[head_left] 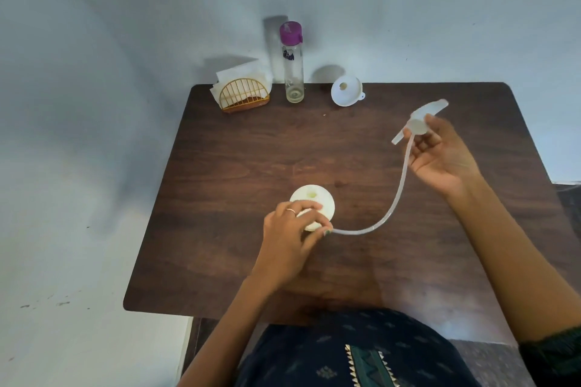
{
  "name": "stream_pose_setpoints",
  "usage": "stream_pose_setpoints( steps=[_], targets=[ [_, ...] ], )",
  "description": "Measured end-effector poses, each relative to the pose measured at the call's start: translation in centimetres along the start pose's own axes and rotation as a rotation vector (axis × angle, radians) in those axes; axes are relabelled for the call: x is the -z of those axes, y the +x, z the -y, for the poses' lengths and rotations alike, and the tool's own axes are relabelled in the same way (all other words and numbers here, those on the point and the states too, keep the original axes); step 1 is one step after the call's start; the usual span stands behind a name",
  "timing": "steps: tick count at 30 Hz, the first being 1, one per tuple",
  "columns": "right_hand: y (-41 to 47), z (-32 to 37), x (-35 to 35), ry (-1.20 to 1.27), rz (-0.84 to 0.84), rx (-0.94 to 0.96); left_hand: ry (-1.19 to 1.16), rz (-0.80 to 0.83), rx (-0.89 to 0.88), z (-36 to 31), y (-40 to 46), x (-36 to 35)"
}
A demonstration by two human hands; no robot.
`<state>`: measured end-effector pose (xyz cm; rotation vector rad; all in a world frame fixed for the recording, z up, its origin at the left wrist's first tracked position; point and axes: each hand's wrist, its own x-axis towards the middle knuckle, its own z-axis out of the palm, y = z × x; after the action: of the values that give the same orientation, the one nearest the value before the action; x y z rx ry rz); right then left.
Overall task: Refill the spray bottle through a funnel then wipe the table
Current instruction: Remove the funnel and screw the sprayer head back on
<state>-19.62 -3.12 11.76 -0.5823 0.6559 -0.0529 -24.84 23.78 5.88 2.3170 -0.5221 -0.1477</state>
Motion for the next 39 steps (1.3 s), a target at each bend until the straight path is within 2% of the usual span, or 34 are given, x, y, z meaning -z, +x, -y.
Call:
stream_pose_setpoints(
  steps=[6, 15, 23, 28, 33, 39],
  targets=[
    [-0.8, 1.6, -1.9, 0.042, -0.043, 0.088, -0.161, -0.119, 0.129, 0.2, 2.7, 0.1],
    [-1.0, 1.4, -3.7, 0.067, -0.193, 0.174, -0.293, -0.146, 0.224, 1.7, 3.3, -2.1],
    [-0.6, 0.5, -4.5, 0.067, -0.258, 0.263, -0.366, -0.208, 0.219, 1.5, 3.2, -2.8],
    [-0.6, -1.5, -5.3, 0.022, -0.230, 0.360, -0.361, -0.198, 0.226, 1.8, 3.2, -2.7],
    [-0.9, -4.0, -5.9, -0.103, -0.185, 0.453, -0.377, -0.188, 0.230, 2.1, 3.2, -2.9],
    [-1.2, -7.7, -5.2, -0.482, -0.089, 0.637, -0.374, -0.183, 0.249, 2.4, 3.3, -3.0]
  ],
)
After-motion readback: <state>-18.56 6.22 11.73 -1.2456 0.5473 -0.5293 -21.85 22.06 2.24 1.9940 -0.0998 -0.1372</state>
